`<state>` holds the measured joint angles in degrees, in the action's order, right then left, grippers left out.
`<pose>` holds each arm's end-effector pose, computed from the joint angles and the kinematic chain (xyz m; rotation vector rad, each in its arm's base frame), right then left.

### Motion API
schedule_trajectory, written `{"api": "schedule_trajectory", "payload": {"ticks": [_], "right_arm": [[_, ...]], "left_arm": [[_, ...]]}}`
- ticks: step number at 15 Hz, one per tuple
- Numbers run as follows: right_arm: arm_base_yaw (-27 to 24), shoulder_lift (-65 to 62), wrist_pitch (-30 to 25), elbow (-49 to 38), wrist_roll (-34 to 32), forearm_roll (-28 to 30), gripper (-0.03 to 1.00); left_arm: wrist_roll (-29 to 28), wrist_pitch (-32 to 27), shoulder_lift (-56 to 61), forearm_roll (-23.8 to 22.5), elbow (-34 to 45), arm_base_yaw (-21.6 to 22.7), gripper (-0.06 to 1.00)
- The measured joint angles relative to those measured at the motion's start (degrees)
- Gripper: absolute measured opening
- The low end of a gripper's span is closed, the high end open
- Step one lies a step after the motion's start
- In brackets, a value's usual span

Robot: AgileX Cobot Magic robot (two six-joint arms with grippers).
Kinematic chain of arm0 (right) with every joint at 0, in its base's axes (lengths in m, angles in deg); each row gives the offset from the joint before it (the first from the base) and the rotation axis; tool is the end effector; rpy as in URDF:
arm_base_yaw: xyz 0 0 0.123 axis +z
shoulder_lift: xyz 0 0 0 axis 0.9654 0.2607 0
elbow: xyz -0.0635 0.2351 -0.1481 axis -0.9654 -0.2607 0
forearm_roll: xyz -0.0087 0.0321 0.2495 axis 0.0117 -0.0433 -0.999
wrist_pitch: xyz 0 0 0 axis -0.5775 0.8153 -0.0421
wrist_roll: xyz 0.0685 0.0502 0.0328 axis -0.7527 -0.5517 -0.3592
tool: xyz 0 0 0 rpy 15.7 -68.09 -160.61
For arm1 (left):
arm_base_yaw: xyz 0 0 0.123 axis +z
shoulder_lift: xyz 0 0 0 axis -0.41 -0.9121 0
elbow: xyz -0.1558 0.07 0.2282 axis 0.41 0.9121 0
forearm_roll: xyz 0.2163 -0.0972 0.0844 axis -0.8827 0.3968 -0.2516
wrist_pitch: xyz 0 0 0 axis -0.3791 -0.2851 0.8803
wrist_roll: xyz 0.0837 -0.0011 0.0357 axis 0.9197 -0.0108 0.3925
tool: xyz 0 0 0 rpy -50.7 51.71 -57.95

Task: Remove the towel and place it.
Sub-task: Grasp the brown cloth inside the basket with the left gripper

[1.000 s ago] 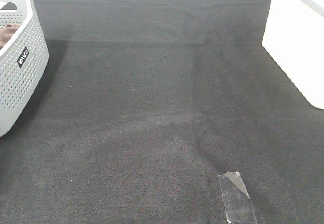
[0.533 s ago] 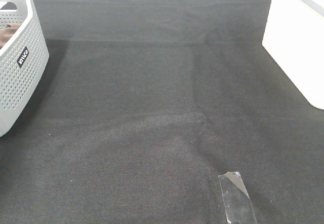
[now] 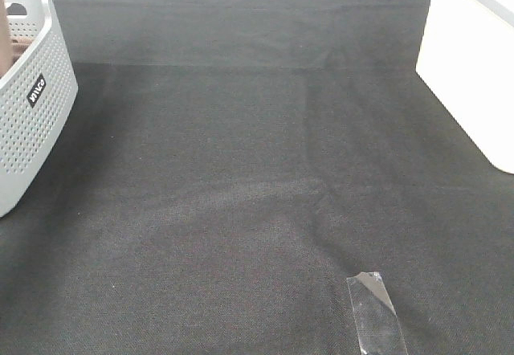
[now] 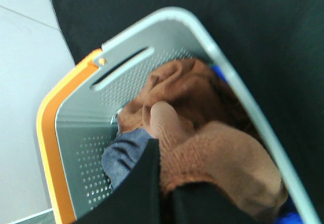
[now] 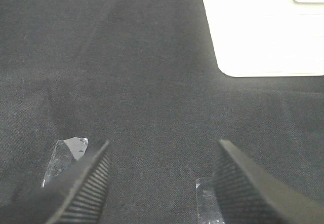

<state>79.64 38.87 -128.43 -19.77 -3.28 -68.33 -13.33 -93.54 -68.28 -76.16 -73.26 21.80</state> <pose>-0.0052 -0.0025 0.2781 -0.0891 2.0304 0.0173 0.4357 -0.0024 0.4022 0.6588 2.3839 0.4421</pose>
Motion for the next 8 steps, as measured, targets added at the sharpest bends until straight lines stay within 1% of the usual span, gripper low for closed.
{"api": "schedule_trajectory", "payload": {"ticks": [2, 8], "right_arm": [[0.0, 0.0, 0.0, 0.0, 0.0, 0.0, 0.57], [0.0, 0.0, 0.0, 0.0, 0.0, 0.0, 0.57]], "left_arm": [[-1.55, -0.06, 3.27, -0.11, 0.0, -2.86, 0.0], [-1.72, -0.23, 12.66, -0.8, -0.06, -11.86, 0.0]]}}
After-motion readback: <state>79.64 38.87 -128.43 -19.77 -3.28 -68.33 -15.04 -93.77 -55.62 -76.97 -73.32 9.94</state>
